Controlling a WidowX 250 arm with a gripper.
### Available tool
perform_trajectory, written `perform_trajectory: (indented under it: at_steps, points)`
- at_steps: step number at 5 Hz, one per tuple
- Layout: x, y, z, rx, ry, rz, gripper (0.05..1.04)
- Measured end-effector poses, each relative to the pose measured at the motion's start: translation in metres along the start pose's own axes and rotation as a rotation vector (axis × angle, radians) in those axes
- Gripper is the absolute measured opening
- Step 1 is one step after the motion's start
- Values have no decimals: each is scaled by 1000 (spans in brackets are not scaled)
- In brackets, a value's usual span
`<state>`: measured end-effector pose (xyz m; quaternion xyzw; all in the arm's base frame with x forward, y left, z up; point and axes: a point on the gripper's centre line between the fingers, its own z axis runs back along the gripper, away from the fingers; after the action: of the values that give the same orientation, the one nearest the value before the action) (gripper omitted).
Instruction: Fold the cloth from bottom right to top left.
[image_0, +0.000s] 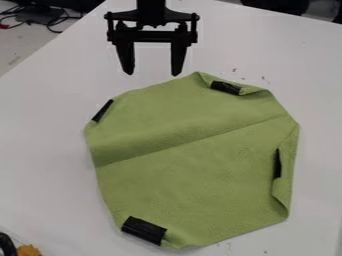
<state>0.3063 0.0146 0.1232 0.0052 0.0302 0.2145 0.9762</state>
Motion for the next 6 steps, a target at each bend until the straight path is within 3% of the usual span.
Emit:
perform_trajectory:
  at_steps: [1, 2, 4, 5, 6]
  points:
    - [-1, 0, -11, 15, 35, 11, 1001]
    - [-23, -28, -20, 32, 60, 41, 1001]
    - [-63, -100, -61, -82, 58, -44, 1001]
    - [-84, -130, -79, -97, 75, -130, 1001]
    - [-91, -148, -86, -101, 71, -166, 1001]
